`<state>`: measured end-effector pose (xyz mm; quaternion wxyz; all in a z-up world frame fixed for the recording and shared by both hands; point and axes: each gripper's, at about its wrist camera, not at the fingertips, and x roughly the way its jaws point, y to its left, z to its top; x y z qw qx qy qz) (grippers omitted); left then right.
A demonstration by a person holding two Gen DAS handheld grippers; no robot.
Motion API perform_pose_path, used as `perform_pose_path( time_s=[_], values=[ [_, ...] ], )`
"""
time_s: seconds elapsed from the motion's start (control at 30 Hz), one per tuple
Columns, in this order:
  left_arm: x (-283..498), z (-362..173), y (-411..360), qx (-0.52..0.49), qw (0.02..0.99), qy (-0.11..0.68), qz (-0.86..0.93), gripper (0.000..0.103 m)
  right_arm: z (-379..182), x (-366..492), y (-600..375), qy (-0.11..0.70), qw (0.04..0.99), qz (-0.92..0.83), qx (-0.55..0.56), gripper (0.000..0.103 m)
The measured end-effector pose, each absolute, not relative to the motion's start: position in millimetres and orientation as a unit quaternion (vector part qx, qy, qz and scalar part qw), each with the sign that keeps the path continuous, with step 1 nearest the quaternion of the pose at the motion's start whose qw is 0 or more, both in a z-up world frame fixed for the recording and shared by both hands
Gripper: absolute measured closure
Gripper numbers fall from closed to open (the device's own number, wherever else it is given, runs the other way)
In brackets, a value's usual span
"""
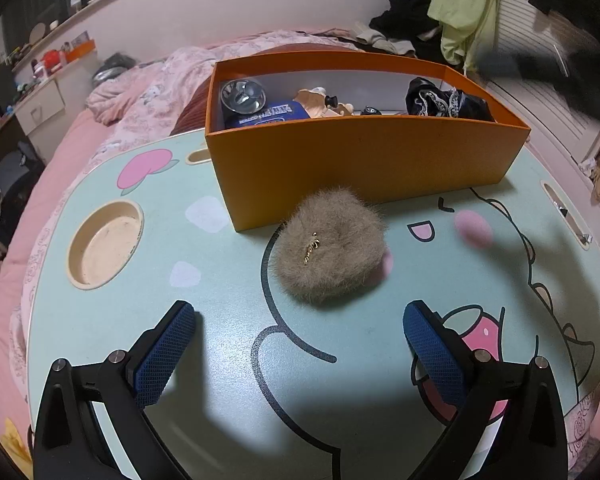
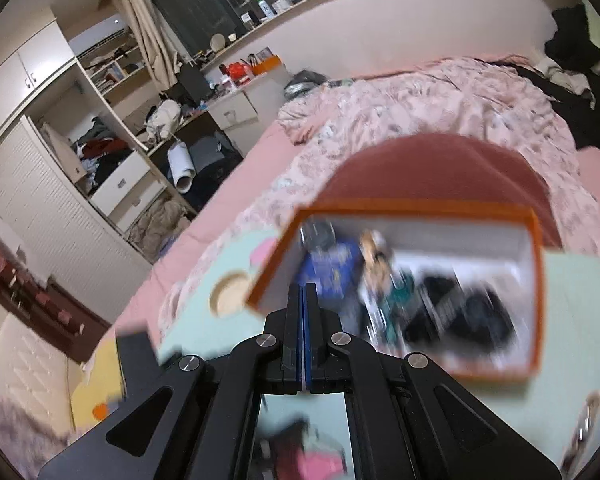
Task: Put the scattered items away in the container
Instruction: 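Reach the right gripper into the orange box and grasp the silver cup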
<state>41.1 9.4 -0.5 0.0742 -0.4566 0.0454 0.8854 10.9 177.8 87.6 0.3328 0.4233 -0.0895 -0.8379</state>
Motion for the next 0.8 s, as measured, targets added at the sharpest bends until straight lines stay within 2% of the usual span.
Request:
perform_pose_path(
  time_s=[0.17,0.3,0.37,0.43,0.47,0.5,0.53,0.67,0.8],
  values=[
    [43.6,-1.4,8.7,-0.456,0.072,0.042,0.886,0.0,44.1,17.6,185.3,-0.094,0.291,-0.83,0.467,0.103],
    [44.2,-0.2,7.6,-0.455,0.07,0.036,0.887,0.0,31.6,20.5,183.1,-0.088,0.276,-0.848,0.444,0.102],
    [44.7,0.8,5.5,-0.453,0.069,0.027,0.889,0.0,29.2,22.9,180.0,-0.076,0.265,-0.855,0.44,0.094],
    [43.7,1.6,0.7,-0.45,0.068,0.013,0.89,0.0,24.4,22.6,180.6,-0.073,0.251,-0.853,0.452,0.071],
    [43.3,2.0,-1.7,-0.449,0.067,0.006,0.891,0.0,22.3,24.7,184.4,-0.077,0.247,-0.853,0.453,0.064],
    [43.0,2.3,-3.5,-0.448,0.067,0.001,0.892,0.0,21.6,28.1,188.7,-0.083,0.241,-0.856,0.45,0.049],
    [42.7,2.4,-4.6,-0.447,0.067,-0.002,0.892,0.0,19.6,31.5,192.6,-0.087,0.238,-0.858,0.446,0.042],
    [40.8,1.8,-4.1,-0.447,0.066,0.0,0.892,0.0,30.0,34.3,197.9,-0.081,0.246,-0.866,0.427,0.041],
    [40.8,0.9,-5.3,-0.447,0.068,0.003,0.892,0.0,83.5,14.3,166.9,-0.049,0.296,-0.877,0.375,0.042]
  ],
)
